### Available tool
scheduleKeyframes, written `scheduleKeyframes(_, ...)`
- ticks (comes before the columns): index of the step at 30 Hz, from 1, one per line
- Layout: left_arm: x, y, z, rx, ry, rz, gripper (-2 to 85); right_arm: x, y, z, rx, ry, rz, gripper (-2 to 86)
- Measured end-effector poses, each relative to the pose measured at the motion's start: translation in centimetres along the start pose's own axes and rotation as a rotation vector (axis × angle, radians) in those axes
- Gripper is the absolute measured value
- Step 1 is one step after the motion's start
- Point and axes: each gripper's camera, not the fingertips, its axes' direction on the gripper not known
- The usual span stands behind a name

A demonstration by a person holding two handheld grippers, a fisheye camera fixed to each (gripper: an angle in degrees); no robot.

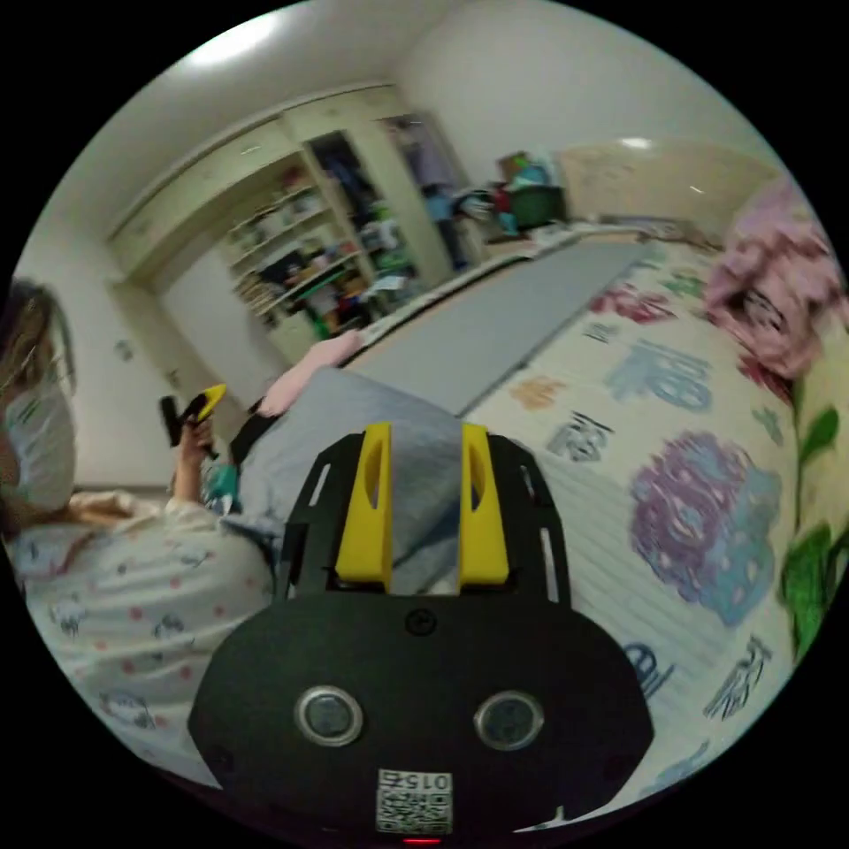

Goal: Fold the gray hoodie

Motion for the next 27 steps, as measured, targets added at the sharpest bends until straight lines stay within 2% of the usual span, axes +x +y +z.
scheduleKeyframes(2, -4.0, -2.7, 3.1, -0.032, -0.073, -0.040, 10.5, 1.1, -1.3, 0.3, -0.011, -0.001, 0.035, 13.4)
scheduleKeyframes(4, -9.9, -5.6, 9.5, -0.166, -0.178, -0.130, 11.6, 2.1, -2.8, 0.9, -0.022, -0.041, 0.060, 14.7)
scheduleKeyframes(7, -16.4, -7.4, 17.7, -0.323, -0.179, -0.216, 11.8, 4.5, -5.0, 2.5, -0.028, -0.009, 0.183, 17.4)
scheduleKeyframes(9, -19.1, -7.7, 22.2, -0.429, -0.229, -0.232, 12.3, 6.4, -6.5, 3.8, -0.031, -0.128, 0.242, 16.5)
scheduleKeyframes(12, -22.1, -7.5, 27.7, -0.542, -0.169, -0.260, 12.5, 8.1, -7.9, 4.0, 0.008, -0.183, 0.308, 13.5)
scheduleKeyframes(17, -24.5, -8.5, 29.0, -0.571, -0.214, -0.245, 6.4, 7.8, -10.3, 3.5, 0.026, -0.202, 0.276, 6.3)
scheduleKeyframes(19, -25.4, -9.5, 27.7, -0.533, -0.237, -0.242, 3.0, 6.6, -11.3, 3.1, 0.033, -0.160, 0.237, 4.9)
scheduleKeyframes(27, -26.5, -14.5, 25.0, -0.351, -0.215, -0.252, 0.9, 2.0, -14.5, 1.0, 0.163, 0.009, 0.174, 3.1)
